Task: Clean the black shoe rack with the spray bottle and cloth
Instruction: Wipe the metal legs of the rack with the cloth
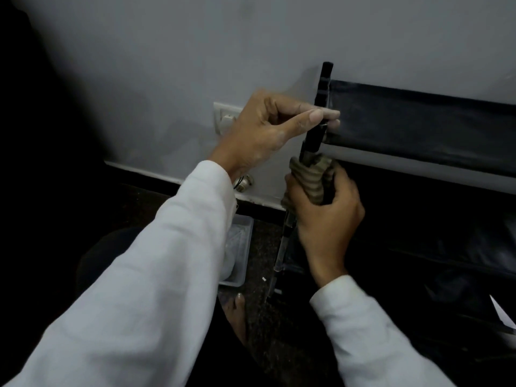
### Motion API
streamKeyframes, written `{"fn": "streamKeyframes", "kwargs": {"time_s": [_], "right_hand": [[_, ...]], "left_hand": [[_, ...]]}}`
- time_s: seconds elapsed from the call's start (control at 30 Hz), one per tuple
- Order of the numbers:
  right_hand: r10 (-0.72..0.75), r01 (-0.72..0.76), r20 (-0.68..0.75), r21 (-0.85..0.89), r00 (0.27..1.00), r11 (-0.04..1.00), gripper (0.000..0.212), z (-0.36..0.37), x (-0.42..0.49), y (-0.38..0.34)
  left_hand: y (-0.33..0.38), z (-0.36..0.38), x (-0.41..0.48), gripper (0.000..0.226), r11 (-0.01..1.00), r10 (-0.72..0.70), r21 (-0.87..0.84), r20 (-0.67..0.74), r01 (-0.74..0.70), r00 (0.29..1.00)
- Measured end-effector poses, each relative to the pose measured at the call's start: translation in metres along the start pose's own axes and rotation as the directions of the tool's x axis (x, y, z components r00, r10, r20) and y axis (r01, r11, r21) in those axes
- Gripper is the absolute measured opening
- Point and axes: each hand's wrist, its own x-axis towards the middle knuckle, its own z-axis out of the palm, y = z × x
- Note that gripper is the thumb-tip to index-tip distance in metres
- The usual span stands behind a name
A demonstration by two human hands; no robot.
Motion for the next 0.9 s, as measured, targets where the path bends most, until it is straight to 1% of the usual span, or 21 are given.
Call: {"fn": "streamKeyframes", "kwargs": {"time_s": [0.1, 0.17, 0.27, 0.4, 0.47, 0.53, 0.6, 0.73, 0.77, 0.83, 0.87, 0.9], "right_hand": [[-0.006, 0.001, -0.045, -0.119, 0.999, 0.993, 0.052, 0.006, -0.032, 0.023], [-0.003, -0.004, -0.051, -0.141, 0.999, 0.990, 0.052, 0.009, -0.047, 0.034], [0.019, -0.030, -0.098, -0.110, 0.995, 0.993, 0.053, 0.013, -0.053, 0.040], [0.081, -0.085, -0.203, -0.013, 0.976, 0.996, 0.057, 0.016, -0.066, 0.037], [0.078, -0.080, -0.216, 0.002, 0.973, 0.997, 0.058, 0.015, -0.074, 0.040], [0.069, -0.075, -0.195, -0.024, 0.978, 0.997, 0.056, 0.013, -0.082, 0.045], [0.097, -0.105, -0.166, -0.039, 0.981, 0.994, 0.054, 0.012, -0.086, 0.049], [0.136, -0.141, -0.101, -0.042, 0.986, 0.989, 0.045, 0.008, -0.087, 0.058], [0.153, -0.158, -0.081, -0.065, 0.985, 0.985, 0.043, 0.006, -0.090, 0.063], [0.222, -0.217, 0.010, -0.177, 0.975, 0.960, 0.039, 0.001, -0.102, 0.076], [0.283, -0.262, 0.066, -0.227, 0.957, 0.938, 0.039, -0.003, -0.111, 0.085], [0.358, -0.326, 0.108, -0.235, 0.927, 0.916, 0.039, -0.006, -0.120, 0.095]], "left_hand": [[-0.002, 0.004, -0.003, 0.025, 1.000, 0.003, -0.004, -0.033, -0.003, 0.999], [-0.004, 0.005, -0.005, 0.025, 1.000, 0.014, -0.010, -0.051, -0.014, 0.999], [-0.004, 0.009, -0.006, 0.025, 0.999, 0.039, -0.010, -0.085, -0.040, 0.996], [-0.006, 0.015, -0.011, 0.025, 0.999, 0.054, 0.002, -0.133, -0.054, 0.990], [-0.008, 0.018, -0.013, 0.026, 0.999, 0.048, 0.007, -0.161, -0.048, 0.986], [-0.009, 0.022, -0.016, 0.027, 0.999, 0.044, 0.025, -0.207, -0.040, 0.977], [-0.009, 0.029, -0.019, 0.030, 0.998, 0.046, 0.044, -0.268, -0.036, 0.962], [-0.011, 0.049, -0.034, 0.034, 0.996, 0.051, 0.085, -0.415, -0.017, 0.908], [-0.013, 0.054, -0.040, 0.035, 0.996, 0.025, 0.086, -0.448, 0.015, 0.894], [-0.020, 0.062, -0.053, 0.035, 0.993, -0.059, 0.061, -0.500, 0.102, 0.864], [-0.025, 0.065, -0.061, 0.033, 0.987, -0.111, 0.044, -0.519, 0.156, 0.847], [-0.030, 0.066, -0.069, 0.029, 0.977, -0.164, 0.029, -0.524, 0.210, 0.836]]}}
